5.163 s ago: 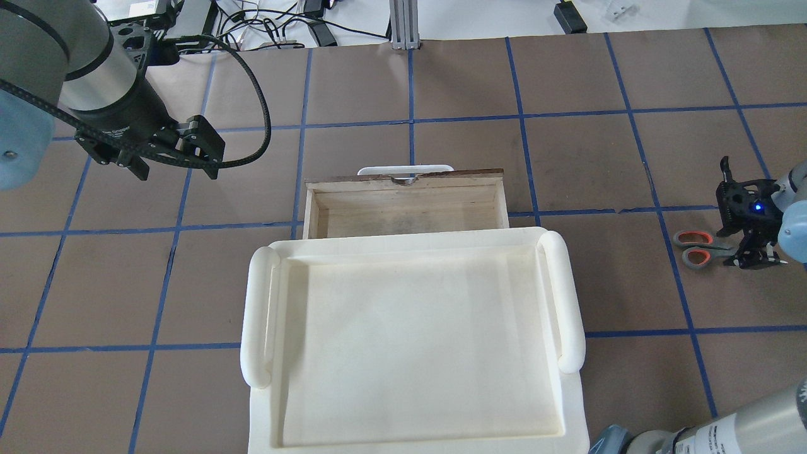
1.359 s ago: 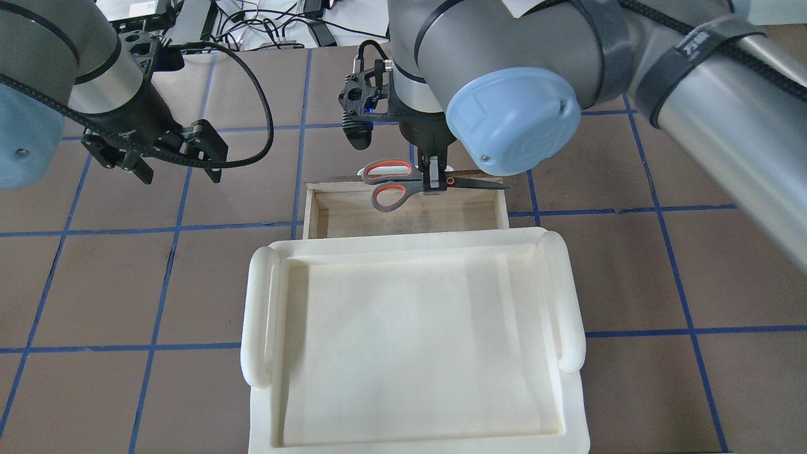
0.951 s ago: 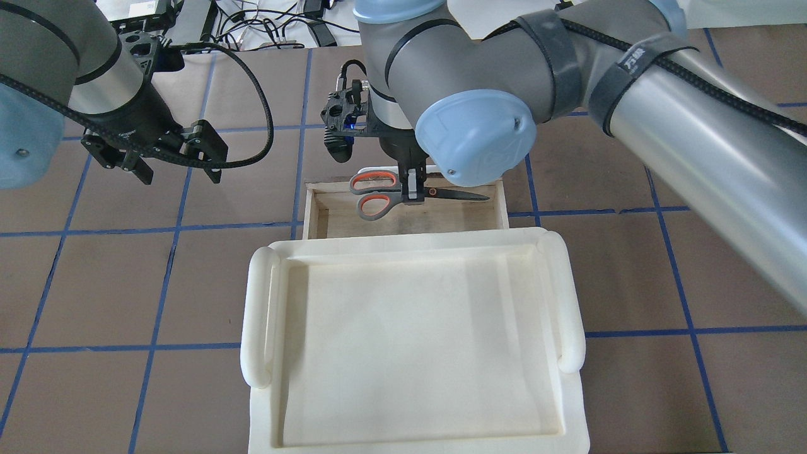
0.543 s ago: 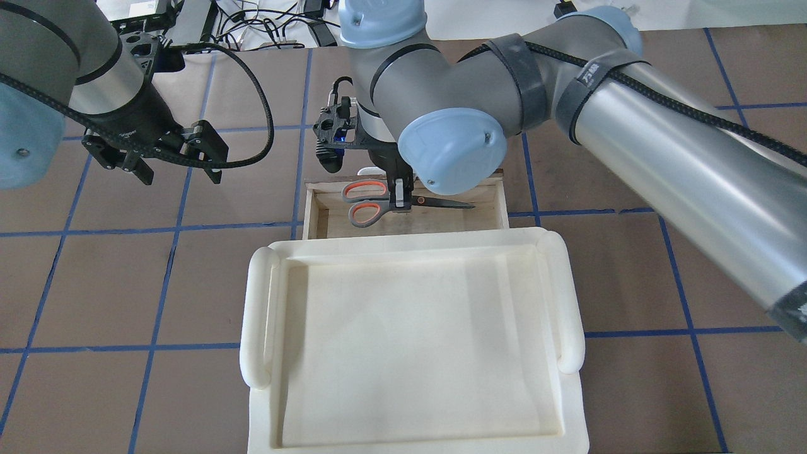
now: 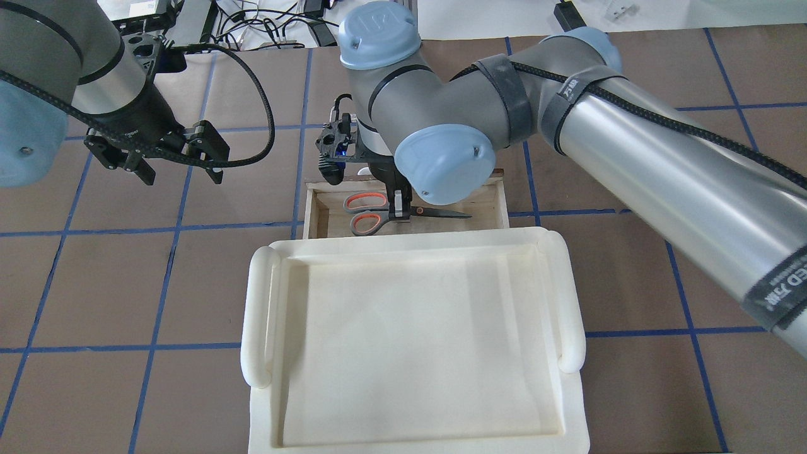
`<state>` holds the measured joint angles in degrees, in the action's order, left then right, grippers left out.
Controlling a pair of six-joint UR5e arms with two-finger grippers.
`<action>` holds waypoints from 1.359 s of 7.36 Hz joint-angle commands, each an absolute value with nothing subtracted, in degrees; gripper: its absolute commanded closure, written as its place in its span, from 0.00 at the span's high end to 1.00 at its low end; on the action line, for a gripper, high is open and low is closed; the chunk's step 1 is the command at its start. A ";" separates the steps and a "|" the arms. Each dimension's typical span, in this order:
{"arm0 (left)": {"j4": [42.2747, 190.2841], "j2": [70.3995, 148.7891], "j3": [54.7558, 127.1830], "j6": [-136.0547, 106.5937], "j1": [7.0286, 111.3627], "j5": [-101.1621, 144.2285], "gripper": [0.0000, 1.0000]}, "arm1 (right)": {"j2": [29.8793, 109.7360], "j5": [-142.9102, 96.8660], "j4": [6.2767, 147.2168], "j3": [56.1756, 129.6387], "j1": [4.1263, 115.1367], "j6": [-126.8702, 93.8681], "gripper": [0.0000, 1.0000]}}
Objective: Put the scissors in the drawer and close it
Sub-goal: 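Lower the scissors into the drawer and open the right gripper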
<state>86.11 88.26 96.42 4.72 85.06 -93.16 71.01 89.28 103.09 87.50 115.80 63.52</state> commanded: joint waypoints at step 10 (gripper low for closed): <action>85.78 88.85 95.10 4.75 82.89 -92.99 1.00 | 71.80 89.91 107.30 88.68 116.98 61.79 1.00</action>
